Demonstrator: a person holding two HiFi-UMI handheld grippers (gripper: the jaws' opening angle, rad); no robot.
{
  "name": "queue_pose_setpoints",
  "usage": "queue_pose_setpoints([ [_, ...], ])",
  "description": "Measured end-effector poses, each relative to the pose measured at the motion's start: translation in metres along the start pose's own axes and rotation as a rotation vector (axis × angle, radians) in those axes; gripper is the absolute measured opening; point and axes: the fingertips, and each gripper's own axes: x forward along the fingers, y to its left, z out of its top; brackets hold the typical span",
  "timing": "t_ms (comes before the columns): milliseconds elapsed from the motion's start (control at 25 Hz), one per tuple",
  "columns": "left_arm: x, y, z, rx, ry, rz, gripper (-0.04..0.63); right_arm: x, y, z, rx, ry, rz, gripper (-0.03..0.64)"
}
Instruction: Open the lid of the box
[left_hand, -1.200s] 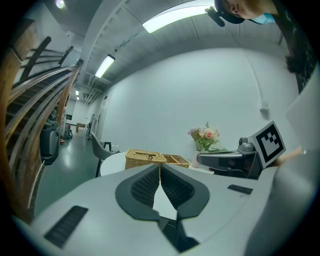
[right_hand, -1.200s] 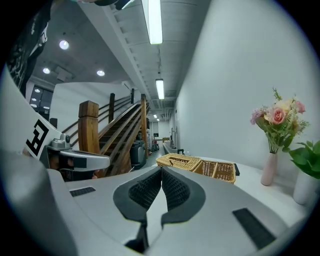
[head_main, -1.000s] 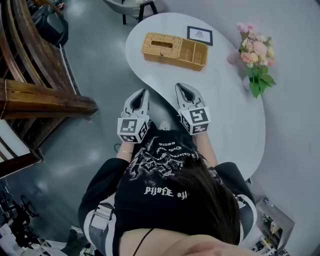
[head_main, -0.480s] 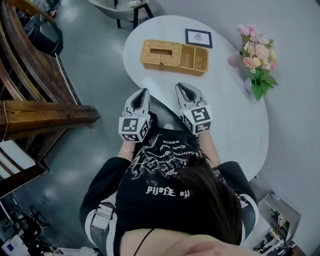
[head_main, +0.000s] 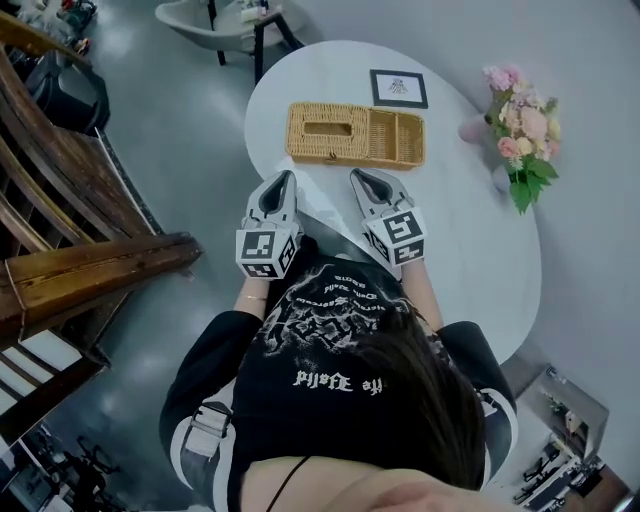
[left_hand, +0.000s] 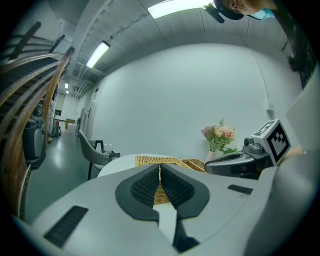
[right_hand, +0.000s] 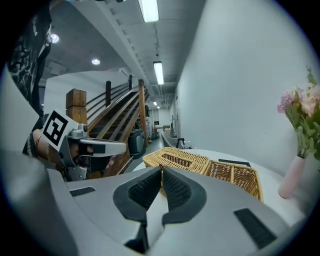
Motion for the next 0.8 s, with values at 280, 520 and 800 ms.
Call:
queue_pose_setpoints([
  [280,0.023,0.029,0.009,-0.005,-0.008,-0.027,0.028,0.033,0.002,0.011,-0.102,0.071,0.021,0.071],
  [520,0.034,0.049,0.010,-0.011,0.002,-0.054,0.028,0.055,0.008,0.008,-0.196,0.177,0.044,0.094],
  [800,0.045,0.068,0.015,0.010,0.014,-0.104,0.028,0.074,0.014,0.007,-0.284,0.272,0.042,0.102],
])
